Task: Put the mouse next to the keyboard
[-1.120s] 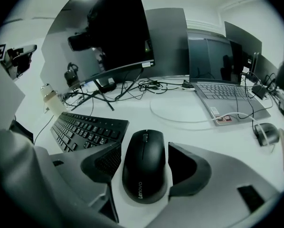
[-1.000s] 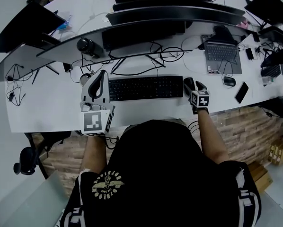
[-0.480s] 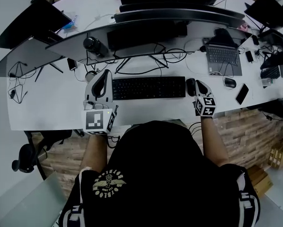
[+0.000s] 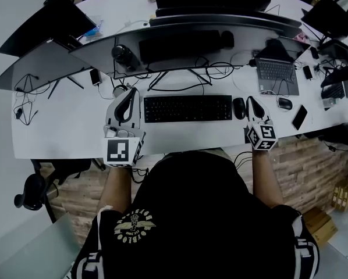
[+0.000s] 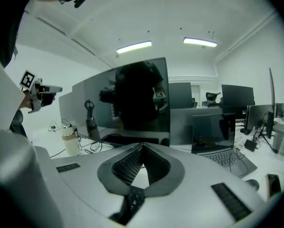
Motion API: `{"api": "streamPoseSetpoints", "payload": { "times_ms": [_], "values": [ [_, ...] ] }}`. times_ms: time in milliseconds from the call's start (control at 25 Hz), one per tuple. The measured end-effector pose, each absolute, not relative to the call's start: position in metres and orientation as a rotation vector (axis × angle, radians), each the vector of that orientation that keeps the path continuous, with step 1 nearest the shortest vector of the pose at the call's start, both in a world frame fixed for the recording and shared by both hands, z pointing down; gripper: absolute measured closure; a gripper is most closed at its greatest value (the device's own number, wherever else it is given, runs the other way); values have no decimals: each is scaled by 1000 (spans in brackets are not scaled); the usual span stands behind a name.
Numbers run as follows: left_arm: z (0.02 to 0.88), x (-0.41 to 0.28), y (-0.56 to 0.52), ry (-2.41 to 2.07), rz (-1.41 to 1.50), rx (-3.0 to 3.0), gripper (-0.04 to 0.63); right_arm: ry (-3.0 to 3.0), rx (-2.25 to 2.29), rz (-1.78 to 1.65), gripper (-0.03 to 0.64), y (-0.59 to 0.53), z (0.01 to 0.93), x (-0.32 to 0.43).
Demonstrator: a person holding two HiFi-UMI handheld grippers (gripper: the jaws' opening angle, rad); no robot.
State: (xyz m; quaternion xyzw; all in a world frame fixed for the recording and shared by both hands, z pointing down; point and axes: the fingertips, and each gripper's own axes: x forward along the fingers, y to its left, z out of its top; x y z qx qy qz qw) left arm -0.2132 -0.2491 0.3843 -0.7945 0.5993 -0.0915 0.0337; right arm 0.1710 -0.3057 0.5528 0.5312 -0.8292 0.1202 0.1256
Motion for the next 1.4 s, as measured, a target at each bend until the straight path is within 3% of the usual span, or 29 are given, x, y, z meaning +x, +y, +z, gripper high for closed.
{"api": "streamPoseSetpoints", "payload": {
  "times_ms": [800,1400],
  "values": [
    [332,-249,-206,1870,-202,-2365,594,-2745,1538,-68,615,-247,321,117],
    [329,-262,-174,1925,-124,-2371,594,-2741,1555,-95,617,-204,297,118]
  ]
}}
